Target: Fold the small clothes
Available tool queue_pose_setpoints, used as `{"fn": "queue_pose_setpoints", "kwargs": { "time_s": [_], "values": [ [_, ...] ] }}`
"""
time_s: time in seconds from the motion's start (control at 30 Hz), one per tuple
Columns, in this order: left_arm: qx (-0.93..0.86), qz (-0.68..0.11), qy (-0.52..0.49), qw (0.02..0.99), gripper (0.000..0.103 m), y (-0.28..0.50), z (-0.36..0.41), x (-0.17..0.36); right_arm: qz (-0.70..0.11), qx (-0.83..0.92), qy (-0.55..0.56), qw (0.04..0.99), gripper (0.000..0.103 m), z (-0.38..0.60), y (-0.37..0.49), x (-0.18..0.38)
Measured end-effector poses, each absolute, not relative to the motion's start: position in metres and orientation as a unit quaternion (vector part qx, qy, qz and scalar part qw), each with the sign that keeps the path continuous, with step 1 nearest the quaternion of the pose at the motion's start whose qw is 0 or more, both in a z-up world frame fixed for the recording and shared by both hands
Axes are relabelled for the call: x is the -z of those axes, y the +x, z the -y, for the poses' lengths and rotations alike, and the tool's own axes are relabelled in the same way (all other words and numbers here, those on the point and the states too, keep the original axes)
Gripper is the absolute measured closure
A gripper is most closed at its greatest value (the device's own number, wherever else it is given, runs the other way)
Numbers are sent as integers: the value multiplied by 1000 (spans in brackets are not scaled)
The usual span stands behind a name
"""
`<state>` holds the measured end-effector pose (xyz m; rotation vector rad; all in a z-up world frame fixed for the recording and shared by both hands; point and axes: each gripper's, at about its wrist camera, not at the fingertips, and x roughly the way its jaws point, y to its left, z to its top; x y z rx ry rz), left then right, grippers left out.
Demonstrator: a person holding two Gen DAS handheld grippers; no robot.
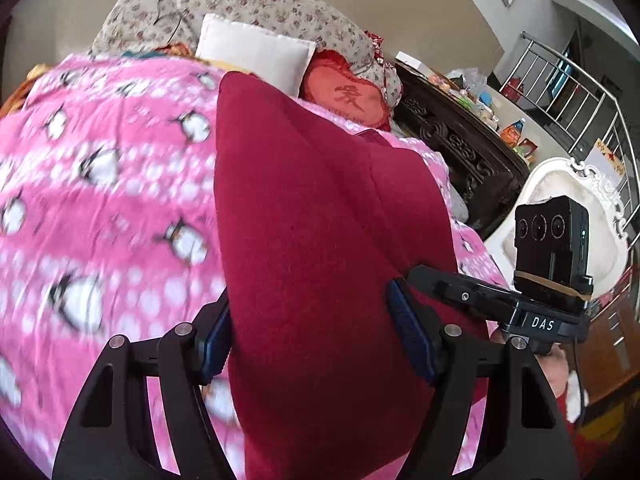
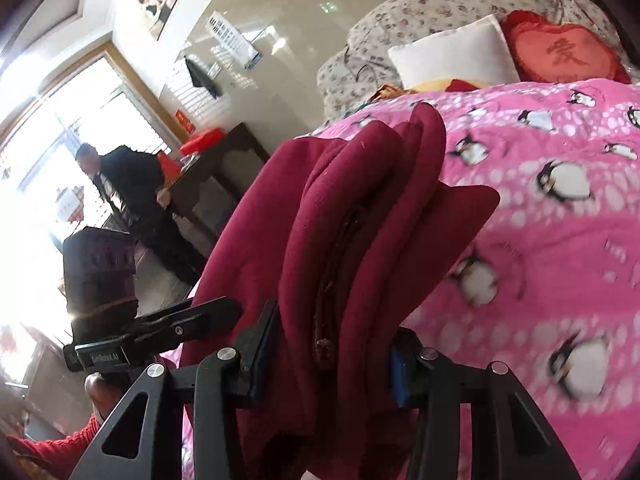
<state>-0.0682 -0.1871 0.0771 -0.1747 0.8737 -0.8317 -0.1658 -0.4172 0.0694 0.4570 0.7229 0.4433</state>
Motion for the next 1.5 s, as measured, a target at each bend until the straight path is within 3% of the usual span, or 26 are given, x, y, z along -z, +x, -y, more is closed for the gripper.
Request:
{"fn": "queue_pose_setpoints", "kwargs": {
  "time_s": [0.17, 0.23, 0.37, 0.47, 0.7, 0.77, 0.83, 1.1, 1.33, 1.5],
  "values": [
    [320, -443, -26, 837, 31, -91, 181, -39, -428, -140, 180, 874, 48, 399, -158, -31],
    [314, -421, -17, 851, 31, -103, 177, -39, -407, -118, 163, 891, 46, 404, -167, -38],
    [300, -382, -11, 874, 31, -112, 171, -61, -334, -97, 138, 927, 46, 403, -186, -79],
    [291, -374, 7, 881, 31, -110, 181, -62, -330, -132, 98, 930, 49, 381, -170, -91],
    [262, -368, 26, 892, 28, -99, 197, -40, -400, -71, 16, 913, 54, 374, -101, -37],
    [258, -374, 26, 891, 27, -95, 198, -37, -404, -88, 54, 909, 54, 390, -98, -24],
    [253, -377, 22, 891, 25, -93, 200, -35, -395, -95, 91, 909, 54, 399, -103, -23],
    [236, -370, 26, 898, 25, -99, 199, -37, -347, -109, 55, 930, 54, 375, -180, -72],
    [215, -363, 24, 906, 25, -110, 191, -44, -397, -111, 3, 911, 54, 349, -199, -29],
    [196, -351, 30, 915, 25, -120, 183, -50, -371, -105, 24, 922, 54, 353, -216, -47]
  ]
}}
